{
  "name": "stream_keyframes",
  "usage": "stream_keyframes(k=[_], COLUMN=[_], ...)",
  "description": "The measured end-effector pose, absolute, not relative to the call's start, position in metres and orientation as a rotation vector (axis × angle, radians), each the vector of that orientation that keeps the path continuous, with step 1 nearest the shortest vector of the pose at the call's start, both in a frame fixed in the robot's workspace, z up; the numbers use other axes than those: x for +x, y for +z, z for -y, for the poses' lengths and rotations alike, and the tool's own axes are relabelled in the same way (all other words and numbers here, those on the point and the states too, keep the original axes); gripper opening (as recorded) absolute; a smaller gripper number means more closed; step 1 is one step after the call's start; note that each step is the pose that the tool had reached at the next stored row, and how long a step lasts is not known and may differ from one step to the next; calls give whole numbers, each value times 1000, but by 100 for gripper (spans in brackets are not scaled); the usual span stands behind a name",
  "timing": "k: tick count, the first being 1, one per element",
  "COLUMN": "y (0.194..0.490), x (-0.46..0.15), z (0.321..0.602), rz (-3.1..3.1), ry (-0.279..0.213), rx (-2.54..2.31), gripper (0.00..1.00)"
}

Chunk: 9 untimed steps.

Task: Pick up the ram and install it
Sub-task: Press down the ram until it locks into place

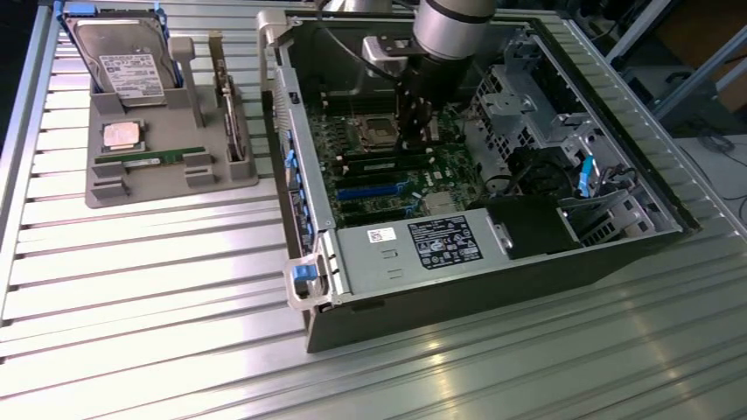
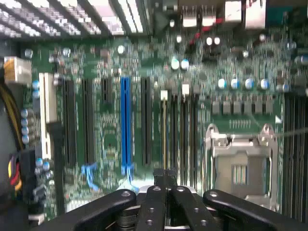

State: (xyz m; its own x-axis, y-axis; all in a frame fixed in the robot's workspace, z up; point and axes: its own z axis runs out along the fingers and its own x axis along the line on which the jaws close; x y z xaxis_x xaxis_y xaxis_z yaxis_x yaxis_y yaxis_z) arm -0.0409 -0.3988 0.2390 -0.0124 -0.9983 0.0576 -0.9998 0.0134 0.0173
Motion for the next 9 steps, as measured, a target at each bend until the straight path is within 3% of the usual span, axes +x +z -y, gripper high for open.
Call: stream_keyframes(k=[9], y=[239], x=[16], z=[399], rz=[2195], ry=[38], rx=[2167], gripper=[11])
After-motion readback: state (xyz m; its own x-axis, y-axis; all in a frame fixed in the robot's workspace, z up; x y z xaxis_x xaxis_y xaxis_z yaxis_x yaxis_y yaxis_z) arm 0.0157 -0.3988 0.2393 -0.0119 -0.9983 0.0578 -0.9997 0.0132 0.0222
